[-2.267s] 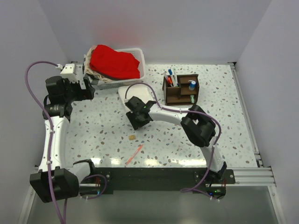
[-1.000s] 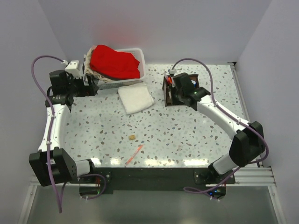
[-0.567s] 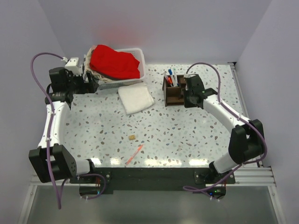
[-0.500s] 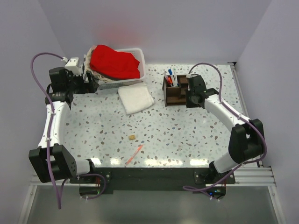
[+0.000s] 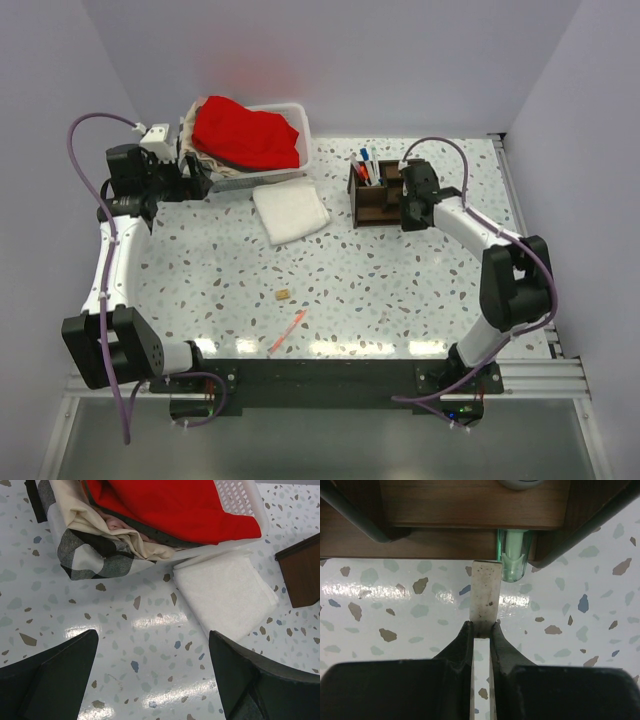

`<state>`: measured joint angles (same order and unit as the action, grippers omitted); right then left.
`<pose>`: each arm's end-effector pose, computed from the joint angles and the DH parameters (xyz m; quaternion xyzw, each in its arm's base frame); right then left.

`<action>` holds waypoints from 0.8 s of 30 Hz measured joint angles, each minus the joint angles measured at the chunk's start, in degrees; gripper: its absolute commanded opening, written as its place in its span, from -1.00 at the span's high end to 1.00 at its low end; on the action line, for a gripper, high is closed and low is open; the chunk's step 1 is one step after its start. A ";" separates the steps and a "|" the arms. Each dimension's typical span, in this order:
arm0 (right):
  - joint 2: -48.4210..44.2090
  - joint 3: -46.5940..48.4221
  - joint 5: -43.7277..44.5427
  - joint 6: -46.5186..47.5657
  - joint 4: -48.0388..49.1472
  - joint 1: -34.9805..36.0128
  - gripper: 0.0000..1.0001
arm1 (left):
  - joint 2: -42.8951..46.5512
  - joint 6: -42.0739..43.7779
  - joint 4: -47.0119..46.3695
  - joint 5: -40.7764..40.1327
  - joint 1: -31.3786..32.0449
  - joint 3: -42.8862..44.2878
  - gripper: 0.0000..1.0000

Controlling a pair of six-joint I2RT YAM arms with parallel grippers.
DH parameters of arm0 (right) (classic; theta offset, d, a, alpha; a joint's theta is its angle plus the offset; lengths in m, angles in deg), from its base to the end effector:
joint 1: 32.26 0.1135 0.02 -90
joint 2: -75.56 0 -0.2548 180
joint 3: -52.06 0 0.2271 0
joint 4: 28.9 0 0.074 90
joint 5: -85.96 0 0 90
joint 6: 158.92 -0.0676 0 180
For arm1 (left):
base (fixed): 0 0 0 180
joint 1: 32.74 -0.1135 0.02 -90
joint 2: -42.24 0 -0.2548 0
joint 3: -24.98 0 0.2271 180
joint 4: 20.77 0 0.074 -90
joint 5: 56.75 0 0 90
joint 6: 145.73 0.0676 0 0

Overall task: Sort the stationery into containers
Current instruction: Place the stationery in the storage box.

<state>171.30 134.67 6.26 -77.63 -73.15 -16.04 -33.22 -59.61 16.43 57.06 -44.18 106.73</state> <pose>0.3321 0.0840 0.1971 -0.0374 0.9555 -0.0237 0.2917 0.2978 0.0324 0.3152 -0.0127 0.8572 -0.1473 0.4933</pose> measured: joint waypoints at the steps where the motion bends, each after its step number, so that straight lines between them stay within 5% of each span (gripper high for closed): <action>1: 0.39 0.26 0.02 0.20 0.09 0.00 1.00 | -0.04 0.00 0.00 0.00 0.00 0.00 -0.94; 24: 8.85 8.61 1.31 2.01 2.89 -0.02 1.00 | -2.34 0.00 -0.04 -0.02 0.00 0.00 -0.94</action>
<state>180.16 143.28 7.57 -75.62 -70.27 -16.06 -35.56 -59.61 16.39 57.04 -44.18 106.73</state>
